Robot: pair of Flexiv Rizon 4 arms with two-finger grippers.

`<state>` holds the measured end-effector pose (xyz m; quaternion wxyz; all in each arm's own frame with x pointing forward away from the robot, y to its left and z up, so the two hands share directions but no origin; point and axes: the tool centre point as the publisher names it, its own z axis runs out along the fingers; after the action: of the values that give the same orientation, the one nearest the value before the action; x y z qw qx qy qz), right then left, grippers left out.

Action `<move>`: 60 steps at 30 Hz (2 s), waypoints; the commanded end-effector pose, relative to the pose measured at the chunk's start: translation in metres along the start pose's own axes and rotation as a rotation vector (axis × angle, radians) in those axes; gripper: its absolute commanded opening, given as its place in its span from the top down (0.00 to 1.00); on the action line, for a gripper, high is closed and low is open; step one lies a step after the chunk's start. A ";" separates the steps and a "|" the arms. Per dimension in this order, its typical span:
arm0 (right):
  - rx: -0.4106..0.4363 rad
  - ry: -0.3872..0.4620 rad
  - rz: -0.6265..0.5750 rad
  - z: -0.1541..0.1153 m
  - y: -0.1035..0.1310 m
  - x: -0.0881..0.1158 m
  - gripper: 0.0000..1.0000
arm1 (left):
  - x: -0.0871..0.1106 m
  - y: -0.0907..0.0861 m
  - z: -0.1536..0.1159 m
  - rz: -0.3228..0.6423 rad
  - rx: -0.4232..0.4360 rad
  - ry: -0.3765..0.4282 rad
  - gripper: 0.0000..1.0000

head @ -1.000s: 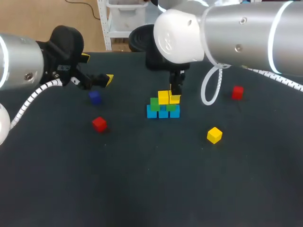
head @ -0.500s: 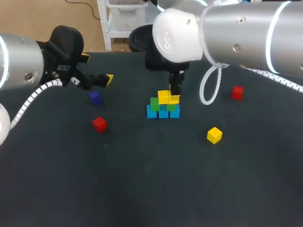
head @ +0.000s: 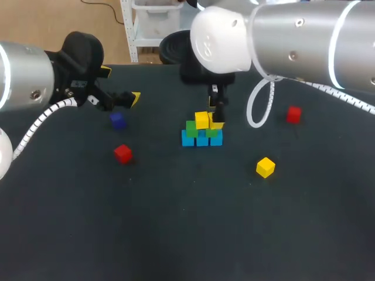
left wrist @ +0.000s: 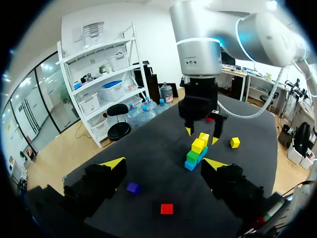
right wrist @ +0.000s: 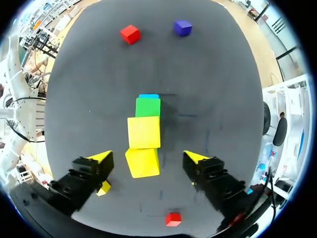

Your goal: Place the blue cubes, place green cubes on the blue cubes, place the yellow cubes on the green cubes, then place the red cubes on the yellow cubes, and place purple cube on the red cubes.

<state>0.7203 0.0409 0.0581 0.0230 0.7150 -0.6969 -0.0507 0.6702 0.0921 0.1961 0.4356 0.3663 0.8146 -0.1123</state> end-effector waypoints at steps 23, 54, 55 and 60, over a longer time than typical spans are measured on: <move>-0.010 -0.015 -0.008 -0.001 0.001 0.010 0.92 | 0.001 0.001 0.000 0.001 0.004 -0.004 0.00; -0.078 -0.062 0.031 0.000 0.015 0.010 0.52 | 0.001 0.001 0.000 0.001 0.004 -0.004 0.00; -0.086 -0.063 0.031 0.000 0.015 0.010 0.44 | 0.001 0.001 0.000 0.001 0.004 -0.004 0.00; -0.082 -0.058 0.034 0.000 0.017 0.009 0.00 | 0.001 0.001 0.000 0.001 0.004 -0.004 0.00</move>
<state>0.7043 0.0308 0.0588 0.0335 0.7002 -0.7058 -0.1018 0.6702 0.0921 0.1961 0.4356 0.3663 0.8146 -0.1123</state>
